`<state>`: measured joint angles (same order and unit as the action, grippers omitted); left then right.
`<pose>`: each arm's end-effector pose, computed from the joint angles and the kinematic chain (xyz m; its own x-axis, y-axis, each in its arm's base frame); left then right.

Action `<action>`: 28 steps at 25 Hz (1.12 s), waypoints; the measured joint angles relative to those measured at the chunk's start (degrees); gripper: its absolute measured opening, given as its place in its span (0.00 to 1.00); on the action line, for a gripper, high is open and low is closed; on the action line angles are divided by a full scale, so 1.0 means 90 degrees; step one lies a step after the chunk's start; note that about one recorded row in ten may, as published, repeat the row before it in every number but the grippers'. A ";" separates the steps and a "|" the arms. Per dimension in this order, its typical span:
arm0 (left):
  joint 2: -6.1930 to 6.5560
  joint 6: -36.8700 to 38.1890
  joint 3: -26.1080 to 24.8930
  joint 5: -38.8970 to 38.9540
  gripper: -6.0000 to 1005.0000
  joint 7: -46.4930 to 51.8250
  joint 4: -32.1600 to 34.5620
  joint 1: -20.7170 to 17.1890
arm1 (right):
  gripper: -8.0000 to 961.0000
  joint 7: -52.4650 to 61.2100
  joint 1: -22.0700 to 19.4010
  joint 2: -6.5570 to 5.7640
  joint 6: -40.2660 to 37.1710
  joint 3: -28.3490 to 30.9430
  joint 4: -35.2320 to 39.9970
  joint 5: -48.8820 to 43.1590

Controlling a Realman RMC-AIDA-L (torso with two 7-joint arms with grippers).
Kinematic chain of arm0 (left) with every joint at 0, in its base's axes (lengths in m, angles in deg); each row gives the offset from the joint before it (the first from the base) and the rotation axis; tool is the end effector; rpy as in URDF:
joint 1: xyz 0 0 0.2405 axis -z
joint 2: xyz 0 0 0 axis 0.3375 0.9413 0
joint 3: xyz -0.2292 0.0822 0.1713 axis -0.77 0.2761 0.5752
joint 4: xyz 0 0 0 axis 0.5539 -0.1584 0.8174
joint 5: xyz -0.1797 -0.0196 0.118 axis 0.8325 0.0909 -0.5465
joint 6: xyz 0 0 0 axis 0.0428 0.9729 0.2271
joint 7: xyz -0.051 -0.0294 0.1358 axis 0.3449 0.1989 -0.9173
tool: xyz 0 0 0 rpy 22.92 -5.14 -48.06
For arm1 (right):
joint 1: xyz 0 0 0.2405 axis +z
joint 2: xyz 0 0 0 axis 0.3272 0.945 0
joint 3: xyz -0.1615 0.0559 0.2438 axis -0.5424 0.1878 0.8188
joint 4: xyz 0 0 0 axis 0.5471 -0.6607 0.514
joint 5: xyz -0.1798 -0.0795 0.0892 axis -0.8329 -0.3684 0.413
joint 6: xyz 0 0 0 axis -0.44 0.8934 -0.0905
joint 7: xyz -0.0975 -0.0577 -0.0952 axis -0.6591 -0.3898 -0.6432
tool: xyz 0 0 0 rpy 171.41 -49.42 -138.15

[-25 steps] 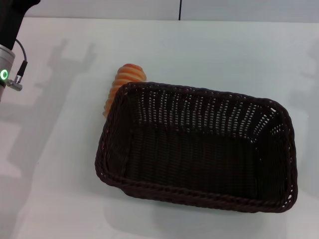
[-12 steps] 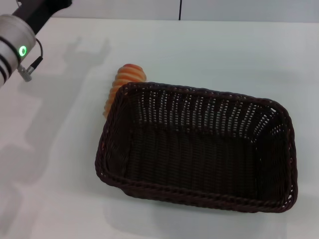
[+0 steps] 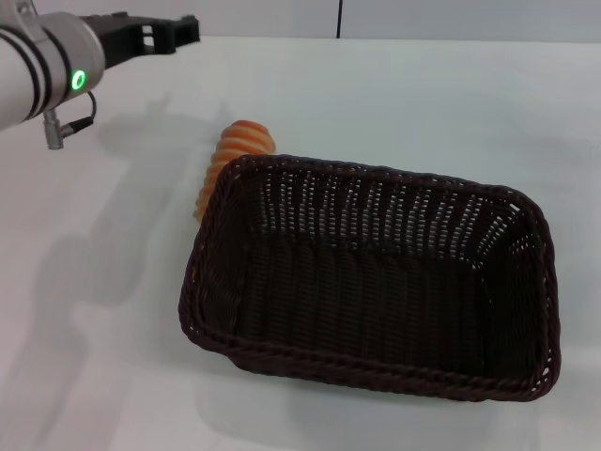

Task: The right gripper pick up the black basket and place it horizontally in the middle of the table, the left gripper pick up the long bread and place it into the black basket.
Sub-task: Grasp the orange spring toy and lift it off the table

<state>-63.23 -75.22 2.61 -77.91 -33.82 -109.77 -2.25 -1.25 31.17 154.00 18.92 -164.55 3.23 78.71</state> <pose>-0.2136 0.4079 0.0076 0.6471 0.4985 0.5769 0.7344 -0.2043 -0.6473 0.3496 0.3718 0.0385 0.6311 0.1428 -0.7624 -0.7682 0.2511 -0.5889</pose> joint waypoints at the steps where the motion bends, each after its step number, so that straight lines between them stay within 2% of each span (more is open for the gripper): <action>1: 0.0000 0.0000 0.0000 0.0000 0.81 0.0000 0.0000 0.0000 | 0.35 0.0000 0.0000 0.0000 0.0000 0.0000 0.0000 0.0000; 2: 0.0007 -0.0402 -0.0001 0.0039 0.81 -0.0040 -0.0119 0.0108 | 0.35 0.0000 -0.0038 -0.0005 0.0001 0.0074 -0.0074 -0.0007; 8: 0.0004 -0.1076 0.0006 0.0157 0.81 -0.0045 -0.0255 0.0327 | 0.36 0.0059 -0.0326 -0.0065 -0.0006 0.0166 -0.0144 -0.0502; 11: 0.0003 -0.1461 -0.0033 0.0204 0.81 -0.0046 -0.0246 0.0539 | 0.36 0.0105 -0.0396 -0.0065 -0.0013 0.0205 -0.0185 -0.0647; 12: -0.0002 -0.1811 -0.0091 0.0239 0.81 -0.0046 -0.0183 0.0757 | 0.37 0.0118 -0.0424 -0.0068 -0.0012 0.0239 -0.0201 -0.0689; 14: -0.0008 -0.2024 -0.0144 0.0261 0.81 -0.0037 -0.0103 0.0916 | 0.58 0.0124 -0.0429 -0.0072 0.0003 0.0259 -0.0205 -0.0693; 17: -0.0029 -0.2539 -0.0379 0.0455 0.81 0.0115 0.0422 0.1575 | 0.69 0.0165 -0.0417 -0.0079 0.0028 0.0355 -0.0249 -0.0699; 19: -0.0029 -0.2607 -0.0426 0.0491 0.81 0.0155 0.0577 0.1730 | 0.77 0.0176 -0.0373 -0.0064 0.0030 0.0375 -0.0294 -0.0727; 20: -0.0028 -0.2711 -0.0488 0.0519 0.81 0.0246 0.0905 0.2021 | 0.78 0.0177 -0.0337 -0.0061 0.0031 0.0378 -0.0325 -0.0744; 21: -0.0028 -0.2711 -0.0488 0.0519 0.81 0.0246 0.0905 0.2021 | 0.79 0.0177 -0.0337 -0.0061 0.0031 0.0378 -0.0325 -0.0744; 25: -0.0024 -0.2874 -0.0567 0.0498 0.81 0.0380 0.1694 0.2629 | 0.82 0.0187 -0.0111 -0.0072 0.0060 0.0424 -0.0580 -0.0736; 26: -0.0024 -0.2874 -0.0567 0.0498 0.81 0.0380 0.1694 0.2629 | 0.83 0.0187 -0.0111 -0.0072 0.0060 0.0424 -0.0580 -0.0736; 27: -0.0027 -0.2939 -0.0649 0.0492 0.81 0.0390 0.2172 0.2969 | 0.83 0.0188 -0.0080 -0.0072 0.0114 0.0479 -0.0605 -0.0735; 28: -0.0028 -0.2944 -0.0661 0.0488 0.81 0.0392 0.2324 0.3077 | 0.84 0.0188 -0.0061 -0.0072 0.0167 0.0530 -0.0622 -0.0735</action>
<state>-63.49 -101.71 -3.34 -73.52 -30.29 -88.85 25.44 0.44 30.62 153.35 20.43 -159.78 -2.37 72.10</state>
